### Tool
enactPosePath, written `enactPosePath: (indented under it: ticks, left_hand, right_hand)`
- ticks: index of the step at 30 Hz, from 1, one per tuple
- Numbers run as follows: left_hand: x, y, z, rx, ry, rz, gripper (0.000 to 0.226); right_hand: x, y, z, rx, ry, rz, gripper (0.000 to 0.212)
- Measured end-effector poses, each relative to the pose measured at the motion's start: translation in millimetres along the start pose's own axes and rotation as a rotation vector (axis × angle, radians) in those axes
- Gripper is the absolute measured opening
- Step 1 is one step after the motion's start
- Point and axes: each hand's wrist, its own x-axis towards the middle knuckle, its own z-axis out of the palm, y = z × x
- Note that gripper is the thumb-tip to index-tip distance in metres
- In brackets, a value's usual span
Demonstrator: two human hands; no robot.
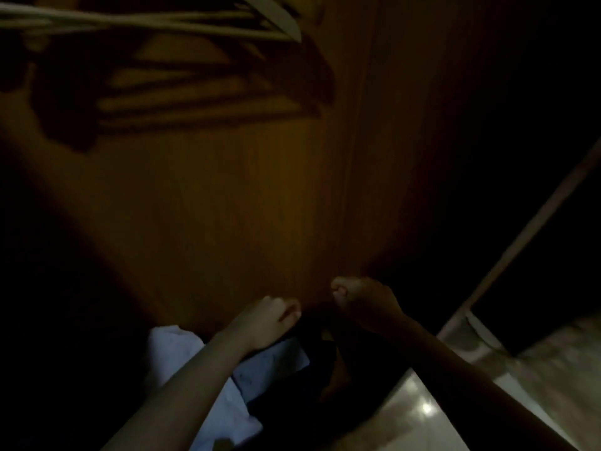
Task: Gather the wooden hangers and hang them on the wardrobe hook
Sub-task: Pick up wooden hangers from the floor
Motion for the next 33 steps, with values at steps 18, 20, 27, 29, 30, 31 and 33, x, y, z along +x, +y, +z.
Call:
enactPosePath:
  ticks: [18,20,27,29,30,31,33]
  left_hand:
    - [-96.2,-23.3,219.5,-0.038,-0.711,0.029,0.024]
    - [-107.9,-16.5,241.4,0.017,-0.77,0.054,0.019]
    - [-136.2,41.4,299.0,0.105,-0.987,0.033,0.027]
    - [-136.5,63.1,313.7,0.139,-1.025,0.037,0.021]
    - [-136.2,75.9,320.5,0.152,-1.037,0.045,0.02]
    - [-135.2,89.0,327.3,0.165,-1.036,0.065,0.027]
    - [-133.3,119.9,342.2,0.174,-1.017,0.081,0.035]
  right_hand:
    - [-319.0,34.8,210.7,0.233,-0.409,0.964,0.033]
    - [-358.9,36.7,223.8,0.299,-0.445,1.074,0.033]
    - [-484.5,45.2,262.9,0.551,-0.429,1.317,0.034]
    - [-516.1,48.6,269.6,0.622,-0.406,1.372,0.034]
    - [-532.1,50.8,273.0,0.663,-0.386,1.402,0.033]
    - [-548.4,53.3,277.3,0.7,-0.361,1.429,0.032]
    - [-582.3,59.9,286.7,0.769,-0.336,1.486,0.03]
